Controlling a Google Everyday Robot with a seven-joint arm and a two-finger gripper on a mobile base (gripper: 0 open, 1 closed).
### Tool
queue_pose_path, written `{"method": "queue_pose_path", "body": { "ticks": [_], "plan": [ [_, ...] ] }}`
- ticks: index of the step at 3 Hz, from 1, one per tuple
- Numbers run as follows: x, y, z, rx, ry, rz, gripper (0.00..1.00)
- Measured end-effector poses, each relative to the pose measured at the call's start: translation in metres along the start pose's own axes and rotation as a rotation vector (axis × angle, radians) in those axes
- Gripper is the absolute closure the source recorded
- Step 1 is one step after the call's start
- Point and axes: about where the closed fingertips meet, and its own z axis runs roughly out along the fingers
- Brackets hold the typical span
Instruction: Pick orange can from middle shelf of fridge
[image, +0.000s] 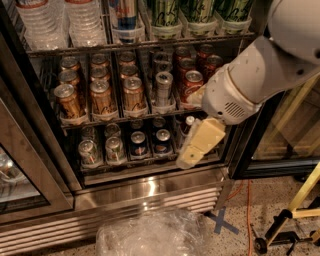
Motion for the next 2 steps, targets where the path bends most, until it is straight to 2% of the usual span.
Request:
{"method": "queue_pose_path", "body": {
  "ticks": [1, 2],
  "plan": [
    [-0.030, 0.005, 0.029, -0.027, -0.147, 0.104, 0.00],
    [-0.052, 0.014, 0.041, 0.027, -0.275, 0.243, 0.00]
  ]
}}
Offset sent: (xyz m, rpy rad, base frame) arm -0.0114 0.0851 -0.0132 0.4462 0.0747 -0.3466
